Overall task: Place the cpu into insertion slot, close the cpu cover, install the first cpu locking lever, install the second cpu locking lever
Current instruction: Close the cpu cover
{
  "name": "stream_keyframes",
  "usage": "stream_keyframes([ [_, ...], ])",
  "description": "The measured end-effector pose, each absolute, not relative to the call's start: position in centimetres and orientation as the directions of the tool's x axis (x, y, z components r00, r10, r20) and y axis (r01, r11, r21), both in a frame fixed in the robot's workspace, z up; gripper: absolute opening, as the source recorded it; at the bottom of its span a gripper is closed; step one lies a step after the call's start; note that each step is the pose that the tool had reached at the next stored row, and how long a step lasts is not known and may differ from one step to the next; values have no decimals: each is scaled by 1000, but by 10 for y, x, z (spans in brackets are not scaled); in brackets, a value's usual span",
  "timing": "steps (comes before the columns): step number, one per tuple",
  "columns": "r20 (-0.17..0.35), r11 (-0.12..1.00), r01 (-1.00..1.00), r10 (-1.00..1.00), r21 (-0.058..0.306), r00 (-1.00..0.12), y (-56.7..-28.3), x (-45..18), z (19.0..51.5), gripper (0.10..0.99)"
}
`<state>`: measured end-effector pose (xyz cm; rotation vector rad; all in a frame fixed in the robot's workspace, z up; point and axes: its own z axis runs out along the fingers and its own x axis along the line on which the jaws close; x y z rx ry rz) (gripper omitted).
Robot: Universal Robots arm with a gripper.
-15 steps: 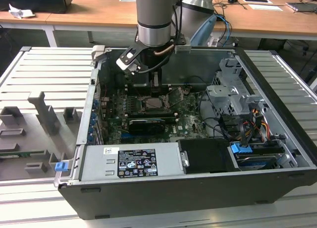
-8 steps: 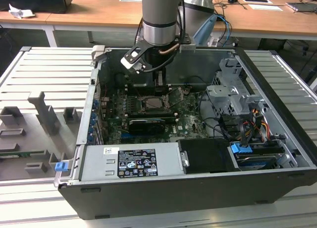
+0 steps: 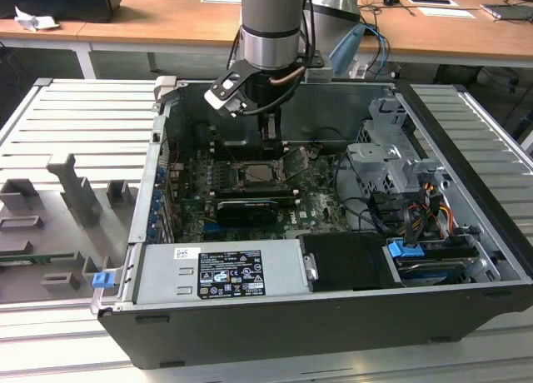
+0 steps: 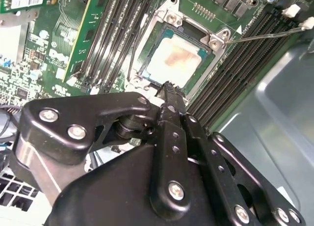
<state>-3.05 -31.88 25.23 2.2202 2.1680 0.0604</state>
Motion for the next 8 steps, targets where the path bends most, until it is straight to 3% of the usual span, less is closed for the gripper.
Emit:
stream_keyframes([
  [8, 1, -24, 998, 1000, 54, 24, -319, -30, 265, 106],
])
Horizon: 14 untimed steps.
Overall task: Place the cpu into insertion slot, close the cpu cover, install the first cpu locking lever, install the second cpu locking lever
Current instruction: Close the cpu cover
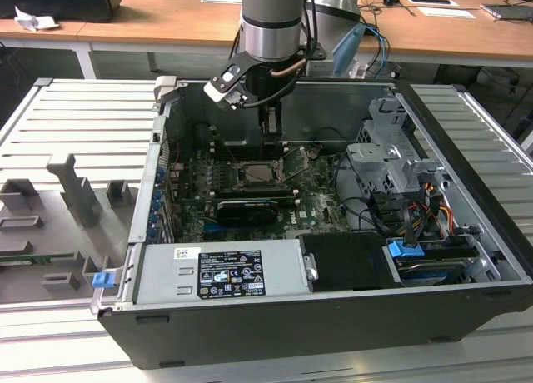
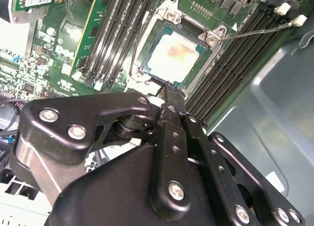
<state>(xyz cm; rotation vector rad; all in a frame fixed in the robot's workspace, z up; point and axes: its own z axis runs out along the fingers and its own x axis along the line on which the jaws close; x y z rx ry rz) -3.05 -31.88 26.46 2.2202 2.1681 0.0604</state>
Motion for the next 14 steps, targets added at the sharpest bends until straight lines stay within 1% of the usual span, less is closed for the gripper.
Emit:
stream_keyframes([
  [14, 1, -24, 998, 1000, 54, 24, -319, -29, 273, 106],
])
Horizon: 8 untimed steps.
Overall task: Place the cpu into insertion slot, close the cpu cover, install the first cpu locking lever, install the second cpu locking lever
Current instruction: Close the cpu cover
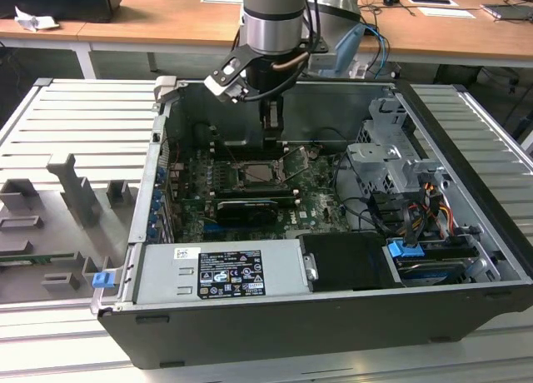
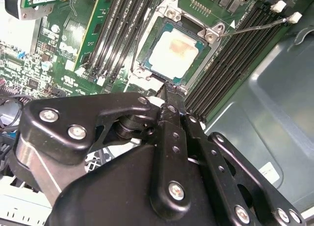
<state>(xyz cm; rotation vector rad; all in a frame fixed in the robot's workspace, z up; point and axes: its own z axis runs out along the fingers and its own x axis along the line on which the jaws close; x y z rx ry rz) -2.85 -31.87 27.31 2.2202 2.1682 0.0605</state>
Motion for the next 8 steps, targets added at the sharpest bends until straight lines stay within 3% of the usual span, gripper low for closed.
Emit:
stream_keyframes([
  [8, 1, -24, 998, 1000, 54, 24, -319, -24, 274, 106],
])
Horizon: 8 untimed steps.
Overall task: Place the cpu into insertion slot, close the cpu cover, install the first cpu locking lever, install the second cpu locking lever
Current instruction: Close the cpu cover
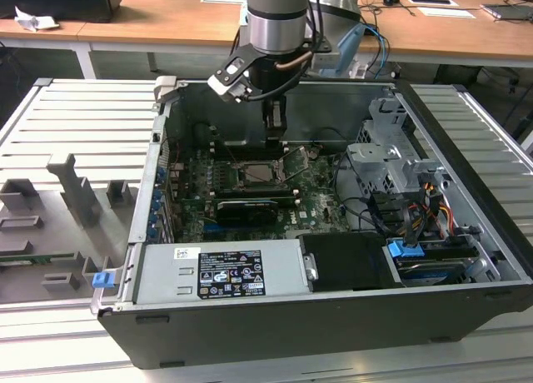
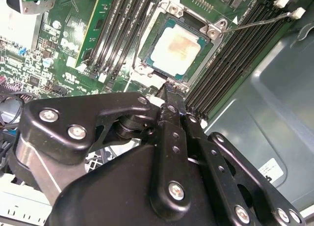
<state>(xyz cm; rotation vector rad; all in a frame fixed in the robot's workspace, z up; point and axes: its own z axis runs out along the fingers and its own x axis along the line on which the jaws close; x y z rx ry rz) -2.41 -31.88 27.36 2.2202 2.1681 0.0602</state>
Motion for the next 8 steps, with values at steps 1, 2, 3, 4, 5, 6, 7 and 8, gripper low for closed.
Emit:
stream_keyframes([
  [1, 1, -24, 998, 1000, 54, 24, -319, -23, 274, 106],
  [2, 1, -24, 998, 1000, 54, 24, -319, -23, 274, 106],
  [3, 1, -24, 998, 1000, 54, 24, -319, -22, 274, 106],
  [4, 1, -24, 998, 1000, 54, 24, -319, -21, 274, 106],
  [5, 1, -24, 998, 1000, 54, 24, -319, -21, 274, 106],
  [6, 1, -24, 998, 1000, 54, 24, -319, -20, 274, 106],
  [7, 1, -24, 998, 1000, 54, 24, -319, -20, 274, 106],
  [8, 1, -24, 998, 1000, 54, 24, -319, -20, 274, 106],
])
